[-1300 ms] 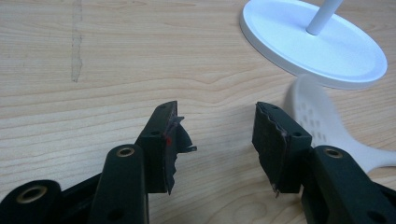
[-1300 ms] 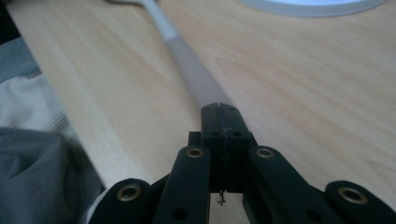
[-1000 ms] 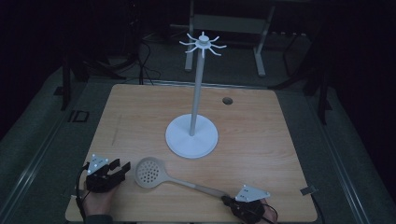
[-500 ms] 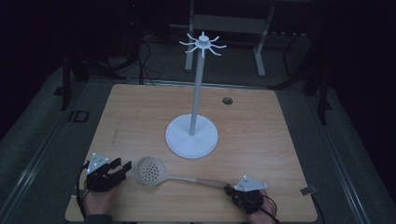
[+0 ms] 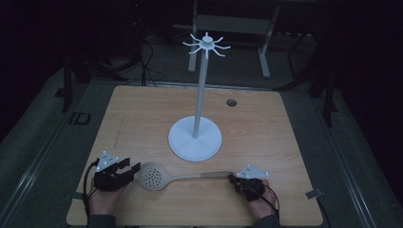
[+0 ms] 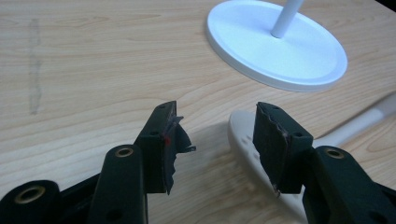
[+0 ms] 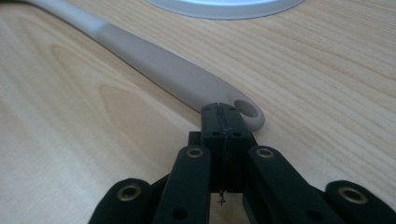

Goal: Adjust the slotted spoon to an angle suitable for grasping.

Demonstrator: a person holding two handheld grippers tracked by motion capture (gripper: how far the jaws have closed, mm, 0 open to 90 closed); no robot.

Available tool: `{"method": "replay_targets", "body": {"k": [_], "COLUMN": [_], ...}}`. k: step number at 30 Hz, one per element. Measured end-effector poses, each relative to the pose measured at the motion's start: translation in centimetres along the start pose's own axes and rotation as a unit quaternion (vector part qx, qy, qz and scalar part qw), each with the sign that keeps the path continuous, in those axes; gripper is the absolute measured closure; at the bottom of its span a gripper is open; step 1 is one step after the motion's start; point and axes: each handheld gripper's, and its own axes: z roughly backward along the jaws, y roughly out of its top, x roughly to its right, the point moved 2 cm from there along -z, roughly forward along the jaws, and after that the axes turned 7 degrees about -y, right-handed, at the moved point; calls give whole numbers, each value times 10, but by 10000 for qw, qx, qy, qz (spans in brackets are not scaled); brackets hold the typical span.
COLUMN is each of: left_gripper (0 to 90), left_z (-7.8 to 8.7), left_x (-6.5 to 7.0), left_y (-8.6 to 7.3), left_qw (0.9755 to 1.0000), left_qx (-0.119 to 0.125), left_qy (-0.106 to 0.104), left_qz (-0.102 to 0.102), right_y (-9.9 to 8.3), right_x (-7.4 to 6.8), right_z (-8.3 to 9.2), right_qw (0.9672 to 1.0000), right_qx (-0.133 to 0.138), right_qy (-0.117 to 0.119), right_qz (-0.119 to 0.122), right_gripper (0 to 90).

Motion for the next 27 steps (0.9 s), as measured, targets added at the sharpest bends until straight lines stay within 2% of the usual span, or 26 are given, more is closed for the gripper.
{"method": "replay_targets", "body": {"k": [5, 8, 11, 15, 19, 27], "left_gripper": [498, 488, 480, 480, 478, 479], "left_z": [-4, -6, -10, -11, -12, -19], "left_x": [6, 10, 15, 19, 24, 36], "left_y": [13, 22, 30, 41, 50, 64], "left_qw": [9998, 9993, 9986, 9980, 9974, 9953], "left_qx": [-75, -171, -270, -245, -208, -192], "left_qy": [-102, -208, -275, -333, -362, -480], "left_qz": [-148, -255, -365, -472, -585, -817], "right_y": [4, 5, 6, 9, 9, 5], "right_x": [2, 2, 0, 3, 12, 41], "right_z": [-6, -8, -5, 4, 17, 41], "right_qw": [9998, 9997, 9996, 9990, 9979, 9930], "right_qx": [100, 125, 198, 382, 550, 831], "right_qy": [-133, -112, -68, -55, -103, -337], "right_qz": [-89, -184, -167, -232, -341, -768], "right_gripper": [900, 900, 900, 900, 900, 897]}}
